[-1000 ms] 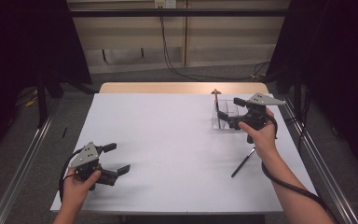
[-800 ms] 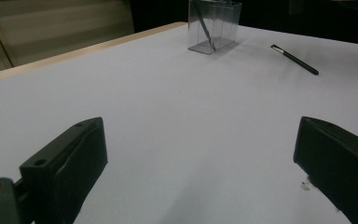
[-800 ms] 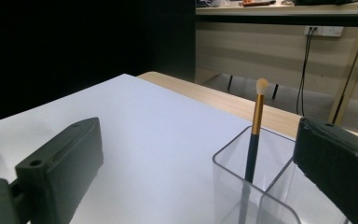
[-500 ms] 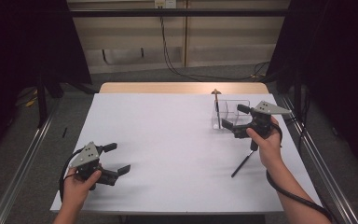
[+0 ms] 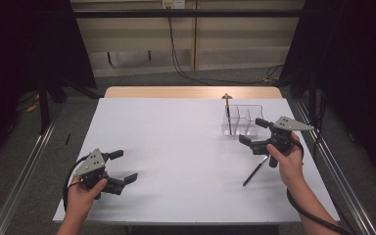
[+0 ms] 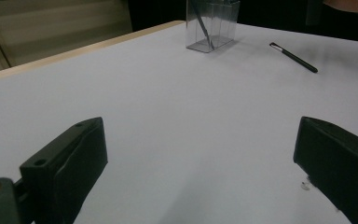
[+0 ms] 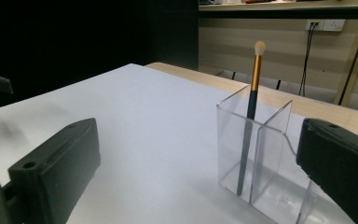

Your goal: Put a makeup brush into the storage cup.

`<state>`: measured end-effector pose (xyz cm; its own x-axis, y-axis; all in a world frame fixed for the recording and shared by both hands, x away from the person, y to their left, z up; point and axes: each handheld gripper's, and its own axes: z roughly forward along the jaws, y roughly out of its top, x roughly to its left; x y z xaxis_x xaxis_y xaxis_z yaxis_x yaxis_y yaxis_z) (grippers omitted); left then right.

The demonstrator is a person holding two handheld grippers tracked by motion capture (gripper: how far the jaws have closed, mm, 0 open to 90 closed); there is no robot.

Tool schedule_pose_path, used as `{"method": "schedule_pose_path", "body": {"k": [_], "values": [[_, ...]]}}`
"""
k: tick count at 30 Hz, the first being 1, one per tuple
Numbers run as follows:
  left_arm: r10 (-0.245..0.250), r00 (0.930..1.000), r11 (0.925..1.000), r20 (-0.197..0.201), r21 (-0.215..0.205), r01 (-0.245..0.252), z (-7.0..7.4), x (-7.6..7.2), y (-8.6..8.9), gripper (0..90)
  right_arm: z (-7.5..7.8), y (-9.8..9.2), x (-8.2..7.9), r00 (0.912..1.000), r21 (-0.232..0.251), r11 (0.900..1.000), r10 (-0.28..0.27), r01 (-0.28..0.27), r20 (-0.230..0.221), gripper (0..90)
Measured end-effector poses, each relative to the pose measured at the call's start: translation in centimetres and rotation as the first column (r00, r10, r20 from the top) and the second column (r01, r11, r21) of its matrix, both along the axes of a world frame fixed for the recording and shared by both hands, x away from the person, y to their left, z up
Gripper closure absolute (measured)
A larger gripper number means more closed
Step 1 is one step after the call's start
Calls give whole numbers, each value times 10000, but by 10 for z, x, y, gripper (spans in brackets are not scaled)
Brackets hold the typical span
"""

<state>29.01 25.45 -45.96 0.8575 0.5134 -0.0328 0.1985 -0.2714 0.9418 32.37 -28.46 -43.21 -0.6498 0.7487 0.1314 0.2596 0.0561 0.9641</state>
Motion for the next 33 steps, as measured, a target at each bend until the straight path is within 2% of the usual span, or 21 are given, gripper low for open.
{"method": "schedule_pose_path", "body": {"k": [9, 25, 33], "values": [[-14, 10000, 10000, -5, -5, 14, 0, 1, -1, 27, -10, -8, -16, 10000, 92, 9999, -43, 43, -32, 0], [-46, 10000, 10000, -46, -59, 45, 0, 1, -1, 27, -12, -22, -32, 10000, 162, 9999, 16, -17, 49, 25], [-41, 10000, 10000, -56, -34, 40, 0, 1, -2, 27, -16, -29, -41, 9998, 161, 9999, 45, -42, -176, 22]]}}
